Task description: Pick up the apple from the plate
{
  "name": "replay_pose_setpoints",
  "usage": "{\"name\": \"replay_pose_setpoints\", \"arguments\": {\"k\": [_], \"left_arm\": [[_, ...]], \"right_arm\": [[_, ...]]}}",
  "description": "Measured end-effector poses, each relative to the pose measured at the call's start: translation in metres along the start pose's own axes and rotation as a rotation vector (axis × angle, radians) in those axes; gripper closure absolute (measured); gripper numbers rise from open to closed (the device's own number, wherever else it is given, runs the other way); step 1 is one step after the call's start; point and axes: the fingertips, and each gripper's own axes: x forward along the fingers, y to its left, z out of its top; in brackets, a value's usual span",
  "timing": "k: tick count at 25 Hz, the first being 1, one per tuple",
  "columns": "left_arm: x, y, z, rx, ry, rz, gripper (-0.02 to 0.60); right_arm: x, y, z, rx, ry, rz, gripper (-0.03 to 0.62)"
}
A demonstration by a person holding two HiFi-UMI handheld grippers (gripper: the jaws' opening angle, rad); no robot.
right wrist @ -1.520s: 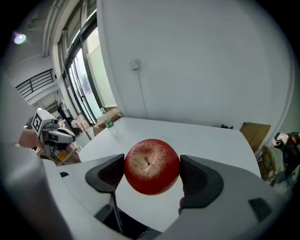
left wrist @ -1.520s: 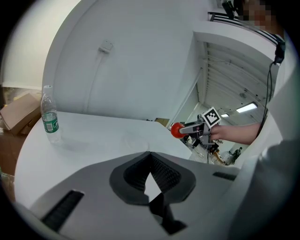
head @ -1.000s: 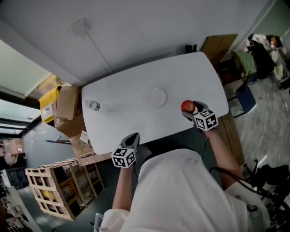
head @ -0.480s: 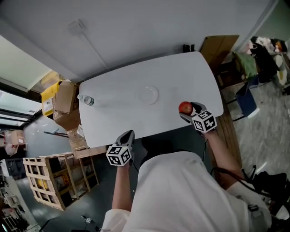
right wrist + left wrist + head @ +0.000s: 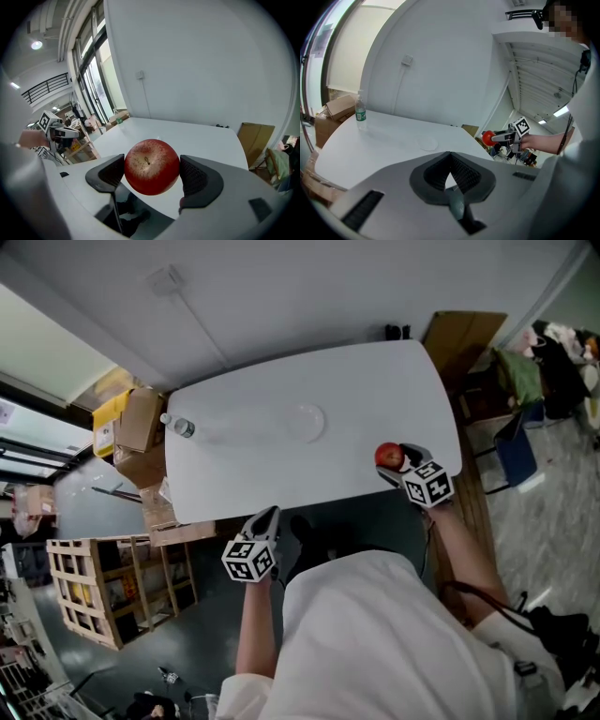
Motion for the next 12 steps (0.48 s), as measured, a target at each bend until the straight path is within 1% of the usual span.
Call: {"name": "replay_pose_setpoints", "arguments": {"k": [5,12], "left_arm": [[-0.011,-0.005,-0.003,0.002,-0.006,0.009,0.58],[-0.026,0.014,-0.001,-0.009,-0.031,0.015,0.58]], "right_arm": [[-0.003,0.003,-0.005,-0.001,0.002,0.001,0.233],[0.002,0.021,0.005,-0.009,-0.027,-0.005,0.233]]}}
